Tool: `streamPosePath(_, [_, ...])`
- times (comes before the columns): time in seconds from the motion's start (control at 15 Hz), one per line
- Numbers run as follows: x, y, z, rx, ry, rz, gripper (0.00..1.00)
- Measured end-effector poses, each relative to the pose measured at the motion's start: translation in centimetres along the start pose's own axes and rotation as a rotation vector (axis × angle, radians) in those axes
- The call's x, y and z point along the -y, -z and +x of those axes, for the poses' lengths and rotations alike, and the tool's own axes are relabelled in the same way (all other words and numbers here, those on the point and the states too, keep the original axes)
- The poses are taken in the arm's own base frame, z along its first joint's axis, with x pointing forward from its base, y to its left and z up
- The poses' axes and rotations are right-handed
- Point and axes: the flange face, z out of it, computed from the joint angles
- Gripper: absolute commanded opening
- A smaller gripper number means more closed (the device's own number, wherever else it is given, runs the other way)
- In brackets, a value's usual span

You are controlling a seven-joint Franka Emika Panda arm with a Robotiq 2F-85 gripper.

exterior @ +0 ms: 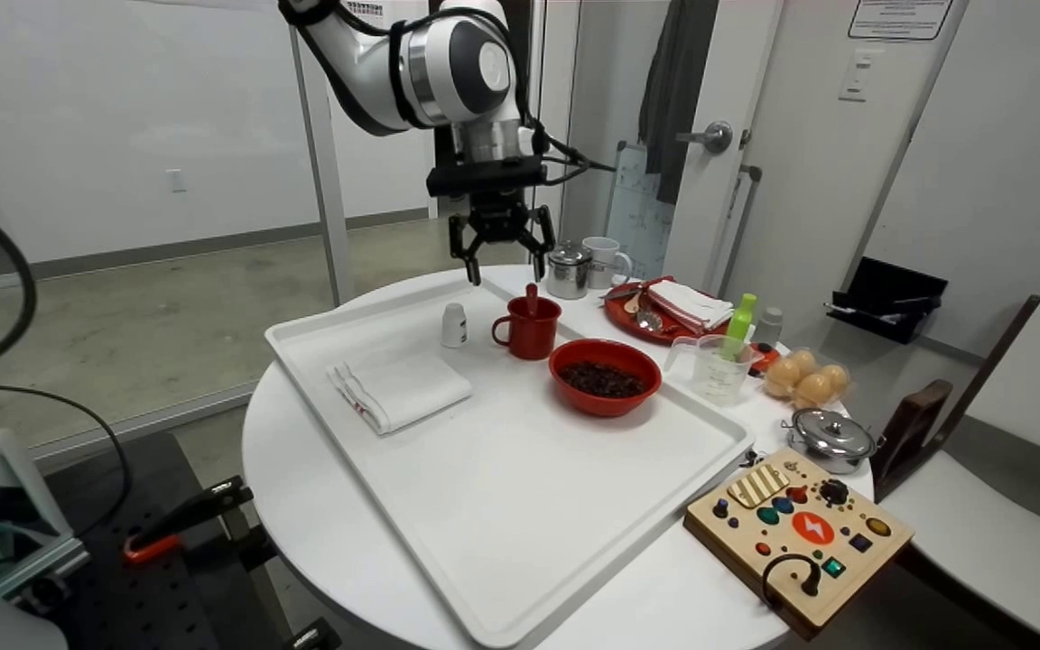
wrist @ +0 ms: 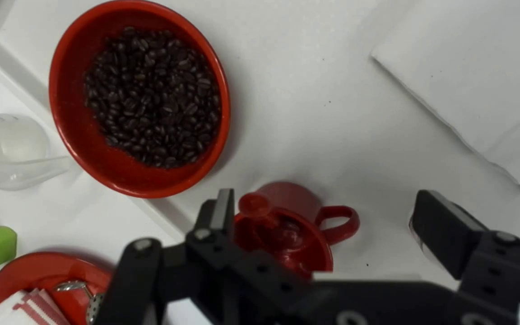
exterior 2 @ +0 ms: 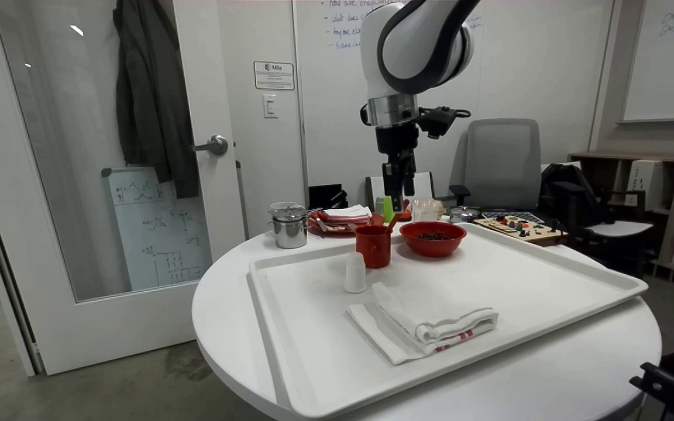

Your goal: Use the spoon to stir the contents in the orange bowl then put the spoon in the cup

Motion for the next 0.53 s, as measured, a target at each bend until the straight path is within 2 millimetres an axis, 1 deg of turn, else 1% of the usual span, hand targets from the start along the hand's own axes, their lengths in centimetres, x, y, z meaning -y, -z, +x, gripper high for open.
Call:
streamPosePath(0.2, [-0.8, 0.6, 0.3, -0.018, -0.004, -0.003, 1.00])
streamPosePath(0.53, [-3.2, 0.9, 0.5, -0.033, -0.024, -0.014, 1.00])
